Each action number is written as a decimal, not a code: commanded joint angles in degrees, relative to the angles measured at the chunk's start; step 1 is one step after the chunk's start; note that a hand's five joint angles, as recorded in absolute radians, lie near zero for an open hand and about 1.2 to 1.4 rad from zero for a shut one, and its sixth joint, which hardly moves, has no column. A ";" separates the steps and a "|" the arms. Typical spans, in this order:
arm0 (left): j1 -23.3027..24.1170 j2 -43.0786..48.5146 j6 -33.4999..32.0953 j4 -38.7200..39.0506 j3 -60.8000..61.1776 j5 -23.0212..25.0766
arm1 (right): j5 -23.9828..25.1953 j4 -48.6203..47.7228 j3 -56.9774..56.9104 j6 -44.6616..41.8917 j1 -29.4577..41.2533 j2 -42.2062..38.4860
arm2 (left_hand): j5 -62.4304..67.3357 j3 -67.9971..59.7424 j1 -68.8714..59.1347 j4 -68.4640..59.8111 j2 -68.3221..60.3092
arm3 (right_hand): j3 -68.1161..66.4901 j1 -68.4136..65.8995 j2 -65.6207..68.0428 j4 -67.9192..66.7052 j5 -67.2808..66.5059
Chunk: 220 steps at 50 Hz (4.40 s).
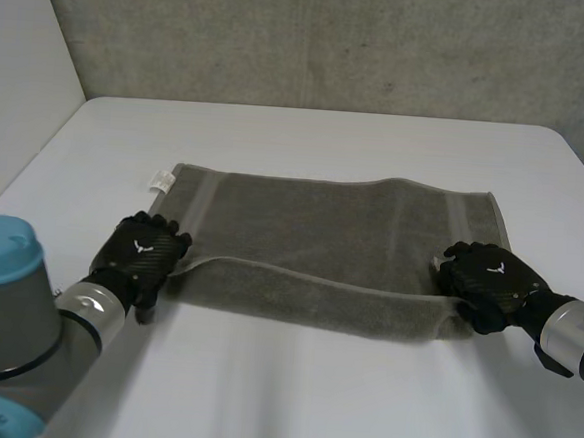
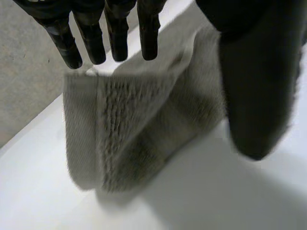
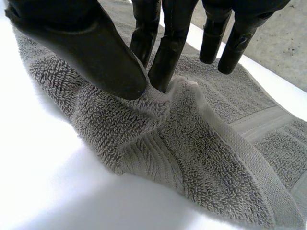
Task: Fold the towel.
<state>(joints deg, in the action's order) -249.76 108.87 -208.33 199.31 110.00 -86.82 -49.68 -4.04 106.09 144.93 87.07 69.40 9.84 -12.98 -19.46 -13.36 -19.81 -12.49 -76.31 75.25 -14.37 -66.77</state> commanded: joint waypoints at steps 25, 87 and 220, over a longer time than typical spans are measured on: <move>-2.83 -2.96 -2.08 3.19 1.79 -3.18 | -0.06 4.75 -4.66 -2.02 0.47 0.82 | 60.16 2.98 -60.54 3.36 -60.19 | 2.49 17.45 -16.39 4.37 17.91; -10.13 -4.63 -1.82 2.84 4.17 0.69 | 8.11 32.70 -26.02 -49.22 2.84 -13.24 | 60.16 2.98 -60.54 3.36 -60.19 | 2.49 -3.69 4.75 4.37 -3.23; -10.04 -7.79 -1.64 2.40 5.31 3.33 | 2.48 25.23 -7.04 -50.64 1.19 2.40 | 60.16 2.98 -60.54 3.36 -60.19 | 2.49 -3.69 4.75 4.37 -3.23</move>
<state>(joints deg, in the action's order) -259.80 101.40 -209.97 201.72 115.22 -83.50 -47.93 21.68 97.76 89.99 90.77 67.59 66.43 -12.98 -74.66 -13.36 -77.49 -12.49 -74.67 75.68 -14.37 -66.24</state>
